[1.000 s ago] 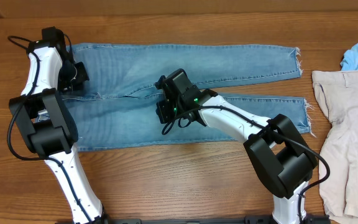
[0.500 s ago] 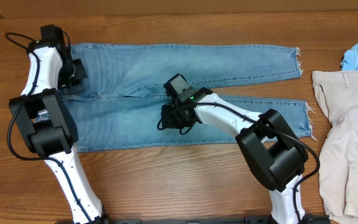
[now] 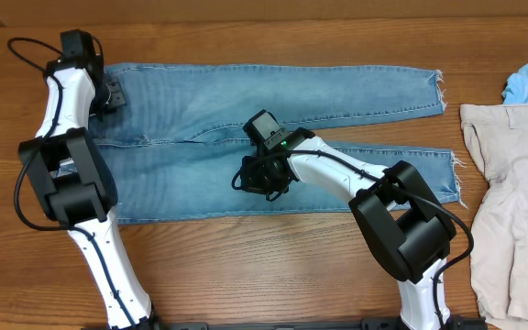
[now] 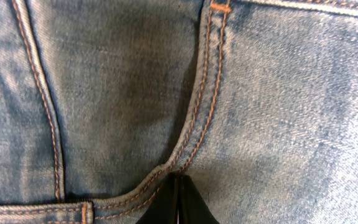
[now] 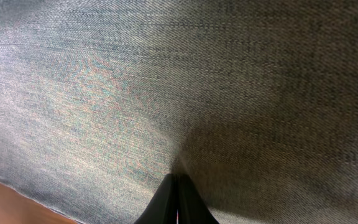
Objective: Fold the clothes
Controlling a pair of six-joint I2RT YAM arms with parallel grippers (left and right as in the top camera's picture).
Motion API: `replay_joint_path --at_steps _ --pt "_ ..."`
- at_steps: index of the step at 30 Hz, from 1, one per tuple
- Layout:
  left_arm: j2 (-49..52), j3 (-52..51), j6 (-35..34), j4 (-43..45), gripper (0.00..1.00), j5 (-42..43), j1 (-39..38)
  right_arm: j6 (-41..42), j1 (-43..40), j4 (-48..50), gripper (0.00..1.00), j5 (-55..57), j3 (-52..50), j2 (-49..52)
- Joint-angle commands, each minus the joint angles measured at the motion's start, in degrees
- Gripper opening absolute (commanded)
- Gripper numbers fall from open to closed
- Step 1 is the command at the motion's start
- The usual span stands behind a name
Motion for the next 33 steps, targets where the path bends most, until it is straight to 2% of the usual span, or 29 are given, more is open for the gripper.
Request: replay_joint_path --at_steps 1,4,6,7,8,11,16,22,24,26,27,29,33 --pt "3.6 11.1 0.4 -9.8 0.04 0.3 0.2 0.7 0.0 -1.2 0.04 3.7 -2.7 2.4" --pt "3.6 18.3 -2.0 -19.7 0.04 8.8 0.2 0.7 0.0 -1.0 0.04 3.7 -2.7 2.4" --pt "3.7 16.8 -3.3 -23.0 0.04 11.1 -0.1 0.6 0.0 -0.5 0.04 3.6 -2.7 2.4" --pt "3.7 14.9 -3.3 -23.2 0.04 11.2 -0.5 -2.1 0.0 1.2 0.04 1.6 -2.6 2.4" --pt "3.7 11.4 -3.2 -21.6 0.04 11.0 -1.2 -7.5 0.0 3.8 0.04 -2.5 -1.3 2.4" --pt "3.7 3.7 -3.3 -15.7 0.04 10.5 -2.0 -12.8 0.2 7.6 0.04 -2.0 1.3 2.4" --pt "3.8 -1.9 -3.2 -9.6 0.04 8.8 -2.0 -13.4 0.5 19.6 0.04 -1.1 1.0 2.7" --pt "3.8 -1.9 -3.3 -8.9 0.04 8.9 -2.1 -13.0 5.5 21.8 0.04 3.7 1.0 6.6" --pt "3.8 -1.9 -3.3 -8.7 0.04 8.9 -2.1 -9.7 6.2 20.1 0.04 3.7 1.0 8.8" --pt "3.8 -1.9 -3.2 -8.1 0.04 8.6 -2.1 -5.2 5.8 14.1 0.04 3.7 1.3 8.8" --pt "3.8 -1.9 -3.2 -7.2 0.04 7.1 -2.1 -1.5 4.9 6.6 0.04 3.6 2.4 8.8" --pt "4.0 -1.9 -3.1 -5.0 0.04 4.7 -2.1 0.3 4.3 -3.2 0.04 3.7 3.7 8.8" --pt "6.0 -1.9 -2.6 -1.2 0.04 4.5 -2.1 0.5 4.2 -5.1 0.04 3.7 3.8 8.8"
